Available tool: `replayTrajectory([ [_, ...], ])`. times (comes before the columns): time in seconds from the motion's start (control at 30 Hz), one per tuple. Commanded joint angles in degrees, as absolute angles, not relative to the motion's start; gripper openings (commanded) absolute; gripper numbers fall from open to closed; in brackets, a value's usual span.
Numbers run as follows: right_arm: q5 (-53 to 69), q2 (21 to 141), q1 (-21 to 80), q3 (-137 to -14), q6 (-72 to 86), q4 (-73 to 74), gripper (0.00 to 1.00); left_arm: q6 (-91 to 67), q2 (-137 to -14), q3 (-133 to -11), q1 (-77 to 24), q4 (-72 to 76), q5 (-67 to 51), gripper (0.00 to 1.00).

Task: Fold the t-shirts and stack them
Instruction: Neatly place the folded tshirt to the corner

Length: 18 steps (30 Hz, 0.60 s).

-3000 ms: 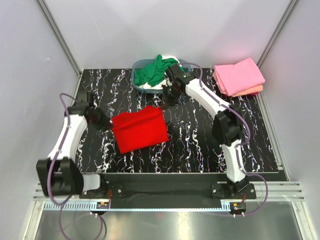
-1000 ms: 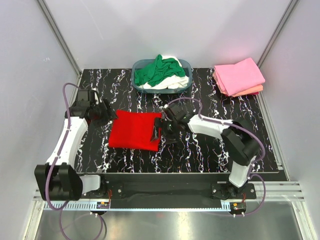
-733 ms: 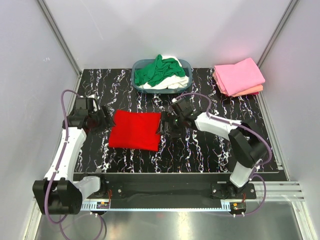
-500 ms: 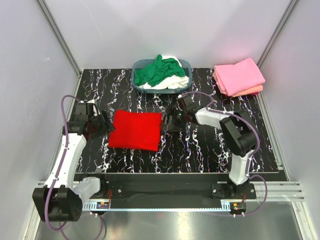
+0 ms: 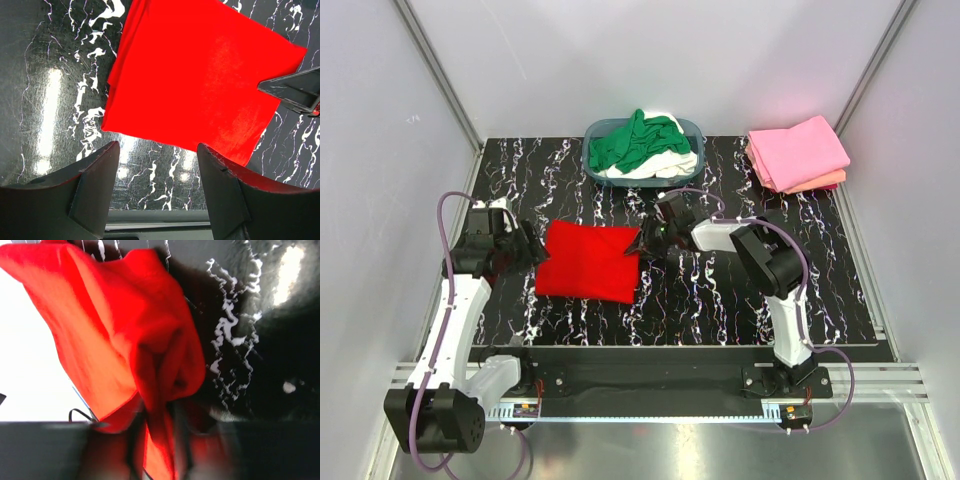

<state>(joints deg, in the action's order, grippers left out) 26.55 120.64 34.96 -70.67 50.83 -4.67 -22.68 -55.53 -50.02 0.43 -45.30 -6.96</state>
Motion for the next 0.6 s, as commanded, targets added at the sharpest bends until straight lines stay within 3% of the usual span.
replayTrajectory([
  [0.0, 25.57, 123.92, 35.6, -67.85, 51.94, -7.2, 0.25, -21.88, -54.32, -49.39, 0.53, -42.45, -5.71, 0.68],
  [0.1, 28.64, 123.66, 33.76, -68.11, 50.98, -10.19, 0.0, -21.88, -54.23, -49.39, 0.53, -42.45, -5.54, 0.67],
  [0.23, 29.36, 120.24, 29.45, -70.12, 44.93, -5.74, 0.0, -21.97, -53.53, -49.31, 0.53, -42.45, -5.01, 0.67],
  [0.43, 19.62, 114.7, 26.11, -81.27, 24.46, 26.22, 0.0, -22.15, -52.82, -49.04, 0.61, -42.1, -5.18, 0.66],
  [0.57, 11.18, 112.16, 24.09, -85.86, 15.84, 35.76, 0.0, -22.06, -52.91, -49.04, 0.61, -42.01, -5.45, 0.66],
])
